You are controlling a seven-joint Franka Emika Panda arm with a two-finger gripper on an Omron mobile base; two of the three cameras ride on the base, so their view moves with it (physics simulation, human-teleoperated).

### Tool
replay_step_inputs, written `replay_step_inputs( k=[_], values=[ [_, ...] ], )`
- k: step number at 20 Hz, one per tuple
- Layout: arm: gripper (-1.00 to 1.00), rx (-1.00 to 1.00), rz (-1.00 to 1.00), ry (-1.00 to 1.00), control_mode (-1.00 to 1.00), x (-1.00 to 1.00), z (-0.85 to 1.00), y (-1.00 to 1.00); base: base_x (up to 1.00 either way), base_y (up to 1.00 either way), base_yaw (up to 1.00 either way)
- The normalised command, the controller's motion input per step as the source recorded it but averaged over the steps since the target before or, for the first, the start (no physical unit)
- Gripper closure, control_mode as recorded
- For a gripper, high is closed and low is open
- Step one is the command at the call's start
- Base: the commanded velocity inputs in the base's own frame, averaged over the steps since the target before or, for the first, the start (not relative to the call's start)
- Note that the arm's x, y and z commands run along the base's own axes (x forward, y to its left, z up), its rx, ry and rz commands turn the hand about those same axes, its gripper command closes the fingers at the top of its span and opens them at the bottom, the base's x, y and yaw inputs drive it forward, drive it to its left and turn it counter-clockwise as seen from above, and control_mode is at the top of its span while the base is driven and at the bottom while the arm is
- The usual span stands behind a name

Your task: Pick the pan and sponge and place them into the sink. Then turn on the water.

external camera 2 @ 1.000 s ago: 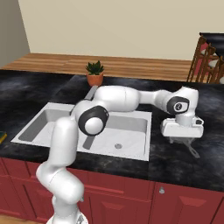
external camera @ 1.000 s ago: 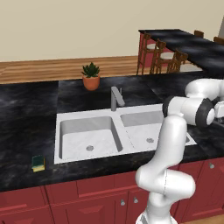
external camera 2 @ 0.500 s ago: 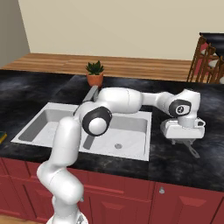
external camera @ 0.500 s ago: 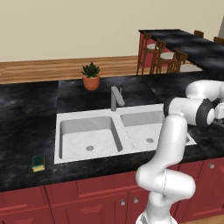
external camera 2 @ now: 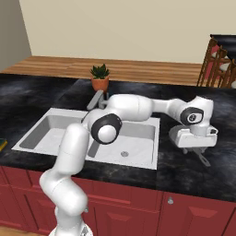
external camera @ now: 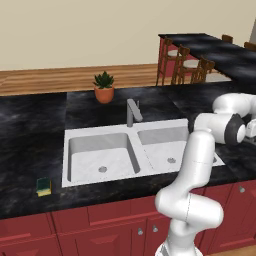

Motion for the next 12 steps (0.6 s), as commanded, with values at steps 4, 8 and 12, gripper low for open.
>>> replay_step_inputs(
  k=[4, 8, 12],
  values=[
    [-1.0, 0.01, 0.04, -0.02, -1.0, 0.08, -0.11, -0.09, 0.0, 0.0, 0.0],
    [-1.0, 0.01, 0.04, -0.03, -1.0, 0.07, -0.11, -0.09, 0.0, 0.0, 0.0],
    [-1.0, 0.0, 0.04, -0.04, -1.0, 0.06, -0.12, -0.04, 0.0, 0.0, 0.0]
  ],
)
